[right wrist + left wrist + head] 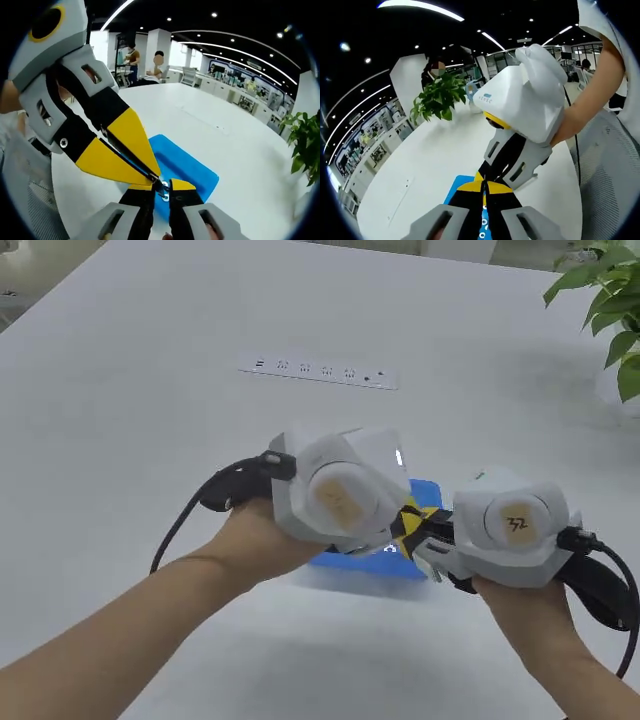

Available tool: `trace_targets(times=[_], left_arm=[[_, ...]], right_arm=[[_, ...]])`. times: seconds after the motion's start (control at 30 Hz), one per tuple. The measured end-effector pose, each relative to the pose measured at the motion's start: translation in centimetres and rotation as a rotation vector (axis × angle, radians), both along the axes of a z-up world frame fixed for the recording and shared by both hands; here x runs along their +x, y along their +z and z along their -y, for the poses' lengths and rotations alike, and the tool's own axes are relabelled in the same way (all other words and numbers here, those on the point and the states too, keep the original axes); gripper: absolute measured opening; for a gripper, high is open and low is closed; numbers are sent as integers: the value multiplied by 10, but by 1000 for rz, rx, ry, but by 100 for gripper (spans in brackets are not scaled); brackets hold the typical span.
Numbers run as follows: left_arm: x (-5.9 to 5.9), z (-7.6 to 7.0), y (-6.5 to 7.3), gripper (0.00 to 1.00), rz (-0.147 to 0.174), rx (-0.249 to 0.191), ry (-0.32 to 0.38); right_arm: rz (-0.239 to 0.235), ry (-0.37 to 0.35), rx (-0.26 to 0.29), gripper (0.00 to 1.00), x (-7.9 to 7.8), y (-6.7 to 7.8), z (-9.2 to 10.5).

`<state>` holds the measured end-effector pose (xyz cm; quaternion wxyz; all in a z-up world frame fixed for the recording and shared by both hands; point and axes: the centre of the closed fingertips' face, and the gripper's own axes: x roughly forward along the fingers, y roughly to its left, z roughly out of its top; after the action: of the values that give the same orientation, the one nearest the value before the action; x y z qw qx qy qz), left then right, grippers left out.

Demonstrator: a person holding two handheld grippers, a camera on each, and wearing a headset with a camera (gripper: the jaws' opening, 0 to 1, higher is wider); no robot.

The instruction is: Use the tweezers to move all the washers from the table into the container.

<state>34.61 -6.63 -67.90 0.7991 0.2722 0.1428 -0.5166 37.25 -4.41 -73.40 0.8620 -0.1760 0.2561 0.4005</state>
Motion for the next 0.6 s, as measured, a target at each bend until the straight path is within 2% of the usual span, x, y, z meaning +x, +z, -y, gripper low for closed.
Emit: trace_targets(times=[0.1,0.2,0.33,0.4,0.47,0.53,0.6], left_arm=[[-11,-2,12,0,14,-19,4],[-26,-4,22,0,20,-35,2],[-45,-7,24,0,23,-32,-13],[-52,-9,21,0,11,-31,-18],[-59,-13,12,0,-10,-17,-24],[-65,-18,-2,0,-31,12,-39],[-66,-23,-17,0,-41,46,-44]], right_arm=[[48,4,-9,8,-11,15,1],[70,15,-12,8,-24,24,1],[106,40,-58,9,-41,28,5],[103,48,-68,10,-50,26,7],[92,59,-77,10,-59,22,9],[74,67,-87,11,-65,14,10],[39,72,-90,11,-69,1,9]])
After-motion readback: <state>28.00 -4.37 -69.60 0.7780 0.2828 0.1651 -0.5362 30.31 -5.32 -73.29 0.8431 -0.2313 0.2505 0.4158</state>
